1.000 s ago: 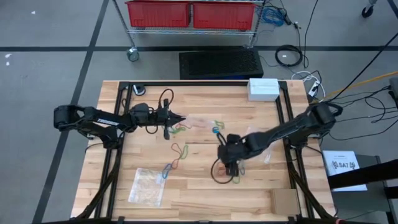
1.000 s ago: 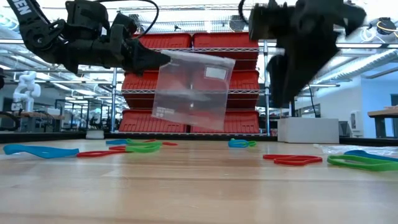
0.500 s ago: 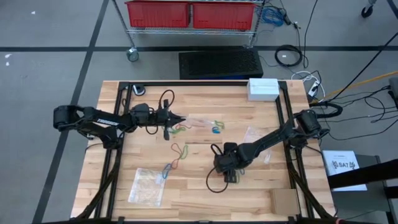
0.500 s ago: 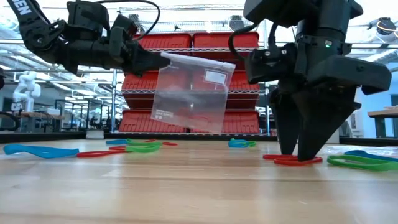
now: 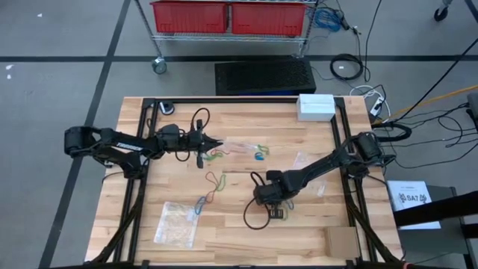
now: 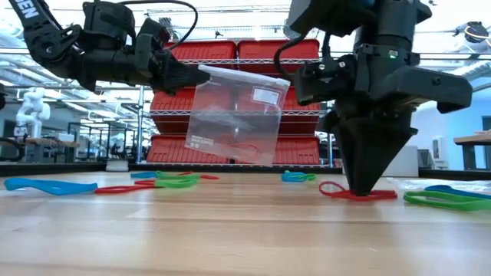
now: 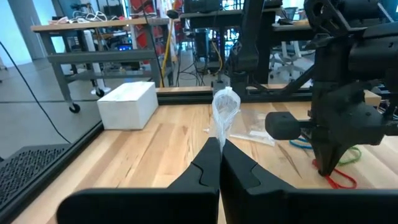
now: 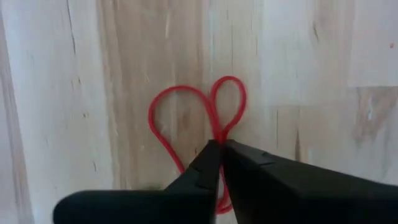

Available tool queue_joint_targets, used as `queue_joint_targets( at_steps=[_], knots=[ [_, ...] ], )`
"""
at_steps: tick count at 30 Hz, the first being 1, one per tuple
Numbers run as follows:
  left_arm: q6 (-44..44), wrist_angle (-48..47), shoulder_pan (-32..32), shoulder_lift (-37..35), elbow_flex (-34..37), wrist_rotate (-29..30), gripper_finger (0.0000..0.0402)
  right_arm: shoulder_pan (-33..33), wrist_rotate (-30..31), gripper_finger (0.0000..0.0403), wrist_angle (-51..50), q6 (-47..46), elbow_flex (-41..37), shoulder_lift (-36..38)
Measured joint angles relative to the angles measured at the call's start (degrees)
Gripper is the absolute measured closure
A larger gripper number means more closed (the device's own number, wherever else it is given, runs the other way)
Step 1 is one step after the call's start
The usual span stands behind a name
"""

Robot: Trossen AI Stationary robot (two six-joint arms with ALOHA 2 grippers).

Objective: Sort rubber bands
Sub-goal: Put the bottom right red rubber band into the zip bag

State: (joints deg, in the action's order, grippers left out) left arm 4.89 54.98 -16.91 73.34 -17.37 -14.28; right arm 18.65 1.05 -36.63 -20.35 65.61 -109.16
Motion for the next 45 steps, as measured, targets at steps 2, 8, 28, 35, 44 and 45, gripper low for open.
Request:
queue_joint_targets(
  at_steps=[2, 8, 28, 35, 44, 45],
  knots=[
    [0.0, 0.0, 0.0, 0.0, 0.0, 0.0, 0.0401, -0.3, 0.0, 0.0398, -3.1, 1.5, 2.8, -0.2],
    [0.0, 0.0, 0.0, 0.0, 0.0, 0.3, 0.0401, -1.8, 6.7, 0.0402, -12.4, 7.8, 12.9, 0.4],
    [0.0, -0.2, 0.0, 0.0, 0.0, 0.3, 0.0401, -10.2, 41.3, 0.0403, -19.7, 25.5, 39.5, 0.4],
    [-0.1, -0.2, 0.0, 0.0, 0.0, 0.3, 0.0401, -11.9, 42.5, 0.0403, -17.2, 27.5, 39.6, 0.4],
    [-1.2, 0.0, 0.0, 0.0, 0.0, 0.6, 0.0401, -11.4, 42.1, 0.0403, -17.7, 26.8, 39.5, -2.1],
    [-1.2, 0.0, 0.0, 0.0, 0.0, 0.7, 0.0401, -11.4, 42.1, 0.0403, -17.6, 26.7, 39.5, -2.5]
  ],
)
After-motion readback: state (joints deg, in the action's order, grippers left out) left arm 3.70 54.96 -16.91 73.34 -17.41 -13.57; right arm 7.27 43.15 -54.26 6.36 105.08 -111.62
